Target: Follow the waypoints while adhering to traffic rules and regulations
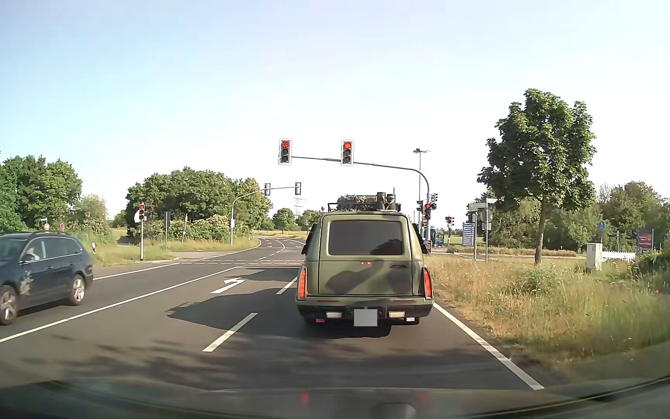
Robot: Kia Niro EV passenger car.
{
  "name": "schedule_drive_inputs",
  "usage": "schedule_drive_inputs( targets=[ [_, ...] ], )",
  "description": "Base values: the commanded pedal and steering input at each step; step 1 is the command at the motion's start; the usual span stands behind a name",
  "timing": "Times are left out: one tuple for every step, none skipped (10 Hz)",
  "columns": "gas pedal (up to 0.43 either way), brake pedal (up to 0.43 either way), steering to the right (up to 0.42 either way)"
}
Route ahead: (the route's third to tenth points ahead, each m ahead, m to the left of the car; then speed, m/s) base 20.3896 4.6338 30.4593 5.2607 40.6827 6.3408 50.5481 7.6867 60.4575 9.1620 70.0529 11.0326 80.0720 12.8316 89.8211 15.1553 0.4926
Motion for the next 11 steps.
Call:
schedule_drive_inputs(
  targets=[
    [0.0, 0.195, -0.003],
    [0.0, 0.195, -0.004],
    [0.0, 0.195, -0.004],
    [0.0, 0.189, -0.003],
    [0.0, 0.195, -0.003],
    [0.0, 0.189, -0.003],
    [0.0, 0.195, -0.003],
    [0.0, 0.189, -0.003],
    [0.0, 0.195, -0.003],
    [0.0, 0.189, -0.003],
    [0.0, 0.195, -0.003]
  ],
)
